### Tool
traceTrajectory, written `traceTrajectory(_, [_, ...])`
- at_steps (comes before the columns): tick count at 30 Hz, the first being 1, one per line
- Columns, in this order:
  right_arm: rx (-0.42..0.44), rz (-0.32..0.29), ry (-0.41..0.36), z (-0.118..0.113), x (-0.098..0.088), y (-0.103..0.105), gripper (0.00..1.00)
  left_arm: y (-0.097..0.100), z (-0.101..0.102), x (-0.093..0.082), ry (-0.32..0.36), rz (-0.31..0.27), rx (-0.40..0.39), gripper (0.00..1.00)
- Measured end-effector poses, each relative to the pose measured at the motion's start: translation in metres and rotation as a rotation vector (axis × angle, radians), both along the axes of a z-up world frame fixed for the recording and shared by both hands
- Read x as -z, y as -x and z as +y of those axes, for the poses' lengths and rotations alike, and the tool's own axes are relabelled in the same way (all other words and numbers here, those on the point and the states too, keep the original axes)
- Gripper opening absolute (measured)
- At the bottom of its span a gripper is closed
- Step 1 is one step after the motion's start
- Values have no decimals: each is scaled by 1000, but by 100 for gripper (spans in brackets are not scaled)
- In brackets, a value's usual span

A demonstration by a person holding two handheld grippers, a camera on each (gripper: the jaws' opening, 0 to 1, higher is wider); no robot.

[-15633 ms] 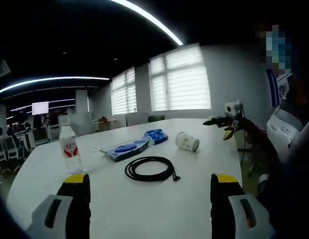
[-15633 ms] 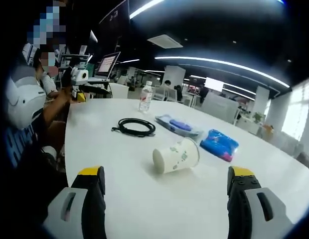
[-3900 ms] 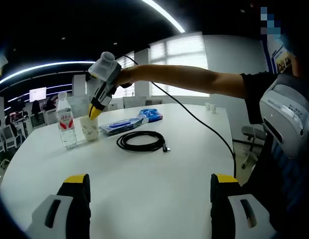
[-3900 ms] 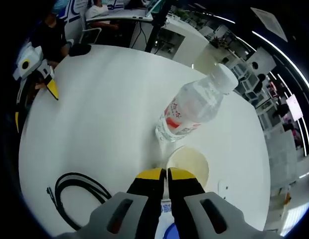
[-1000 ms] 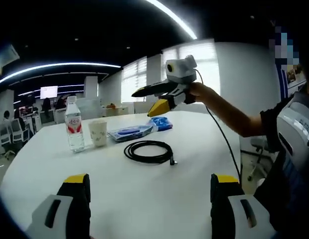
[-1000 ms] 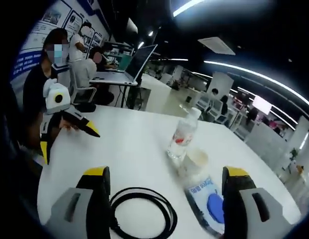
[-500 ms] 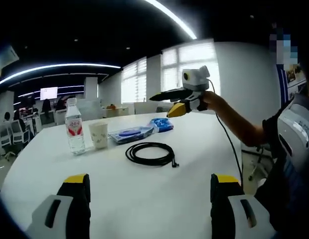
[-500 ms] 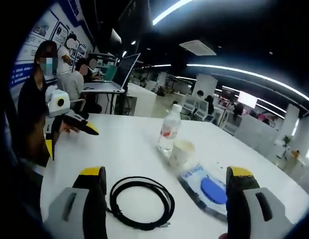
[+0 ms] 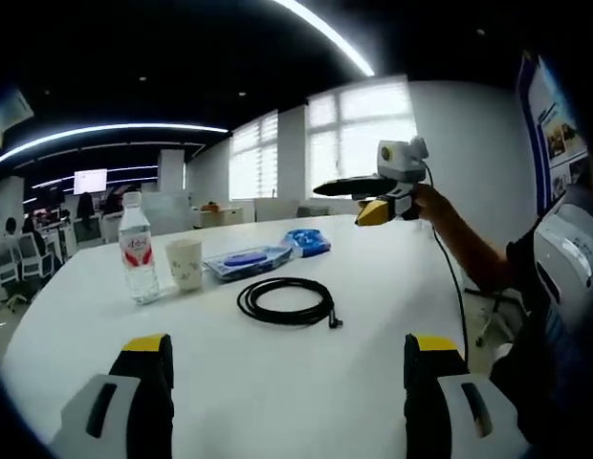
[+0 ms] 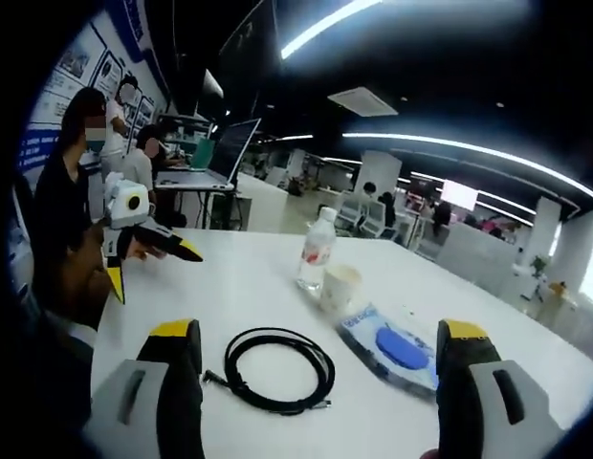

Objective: Arrange the tabletop items into an orderly group along one side of the table until the central work area is clear of visible clutter.

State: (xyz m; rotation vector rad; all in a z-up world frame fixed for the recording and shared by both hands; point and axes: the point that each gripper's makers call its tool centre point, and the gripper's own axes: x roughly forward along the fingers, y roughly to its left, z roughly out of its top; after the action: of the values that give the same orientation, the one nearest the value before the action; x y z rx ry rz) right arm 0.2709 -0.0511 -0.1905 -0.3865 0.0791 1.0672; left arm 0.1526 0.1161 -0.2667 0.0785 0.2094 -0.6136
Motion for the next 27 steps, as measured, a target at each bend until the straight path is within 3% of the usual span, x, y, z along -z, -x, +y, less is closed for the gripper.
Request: traceTrajectory(27, [70, -4, -20, -59, 5, 22, 100, -16, -25, -17, -38, -31, 52, 100])
